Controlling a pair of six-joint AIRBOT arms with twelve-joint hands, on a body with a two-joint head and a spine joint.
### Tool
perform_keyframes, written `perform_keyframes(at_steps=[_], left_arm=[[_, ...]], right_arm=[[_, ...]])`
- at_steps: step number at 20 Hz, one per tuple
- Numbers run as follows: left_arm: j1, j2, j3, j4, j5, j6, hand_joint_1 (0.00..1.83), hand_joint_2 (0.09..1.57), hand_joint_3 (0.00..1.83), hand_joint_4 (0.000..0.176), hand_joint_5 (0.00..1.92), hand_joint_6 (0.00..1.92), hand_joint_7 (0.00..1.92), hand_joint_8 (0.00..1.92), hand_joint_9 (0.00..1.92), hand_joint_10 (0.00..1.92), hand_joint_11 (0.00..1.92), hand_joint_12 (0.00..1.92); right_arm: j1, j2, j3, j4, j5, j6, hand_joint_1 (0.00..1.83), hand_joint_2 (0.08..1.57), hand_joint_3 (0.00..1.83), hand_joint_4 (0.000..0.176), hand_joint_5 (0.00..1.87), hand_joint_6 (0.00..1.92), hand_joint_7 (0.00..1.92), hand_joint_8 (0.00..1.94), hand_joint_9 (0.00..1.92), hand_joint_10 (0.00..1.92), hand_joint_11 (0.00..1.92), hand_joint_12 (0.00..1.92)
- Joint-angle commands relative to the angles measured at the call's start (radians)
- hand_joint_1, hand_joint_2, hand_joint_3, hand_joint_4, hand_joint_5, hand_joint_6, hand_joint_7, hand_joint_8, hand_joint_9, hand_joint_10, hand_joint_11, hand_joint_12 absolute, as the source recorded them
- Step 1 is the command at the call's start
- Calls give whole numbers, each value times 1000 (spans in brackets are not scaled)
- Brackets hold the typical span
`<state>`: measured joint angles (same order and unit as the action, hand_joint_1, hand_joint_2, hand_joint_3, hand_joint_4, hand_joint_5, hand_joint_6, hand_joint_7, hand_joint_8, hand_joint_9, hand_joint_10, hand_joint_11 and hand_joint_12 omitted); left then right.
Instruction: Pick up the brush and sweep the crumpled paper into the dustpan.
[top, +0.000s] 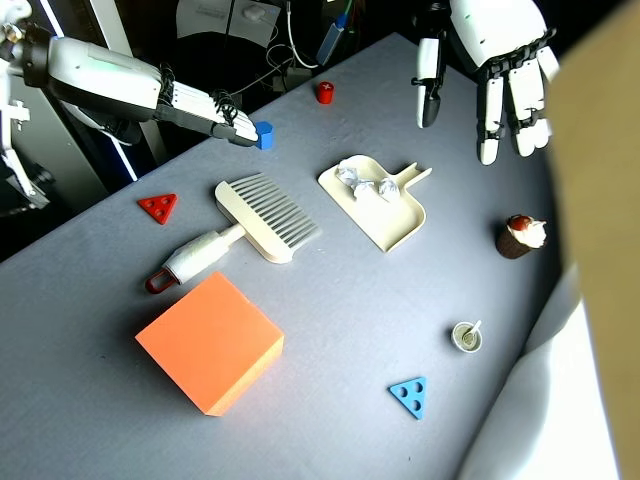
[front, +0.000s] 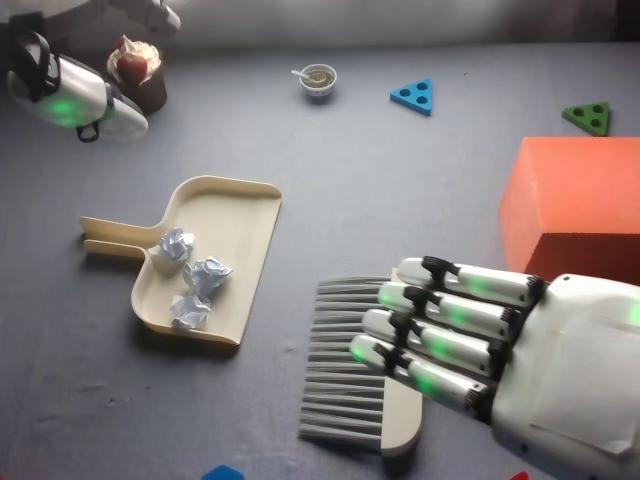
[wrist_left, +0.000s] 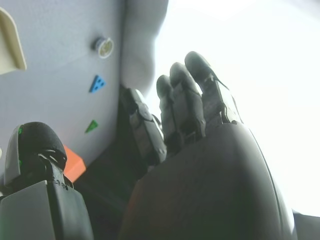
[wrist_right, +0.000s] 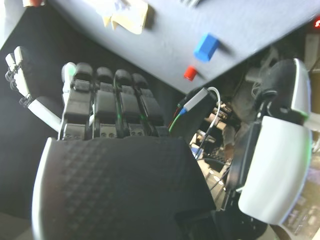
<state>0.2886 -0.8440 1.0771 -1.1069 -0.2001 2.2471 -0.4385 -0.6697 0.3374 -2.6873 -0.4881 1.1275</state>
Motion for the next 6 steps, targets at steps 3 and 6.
perform_keyframes(at_steps=[3,6], left_arm=[[-14,8,-13,10,-66,3,806,998,0,104,565,4,343,4,282,5,0,669],[-19,9,-12,10,-66,10,823,999,0,91,568,2,342,2,276,1,0,647]], right_arm=[[72,46,-44,60,75,-3,560,785,7,0,0,0,6,0,40,10,92,39],[111,47,-30,67,108,93,594,790,6,0,0,0,28,9,56,13,95,40]])
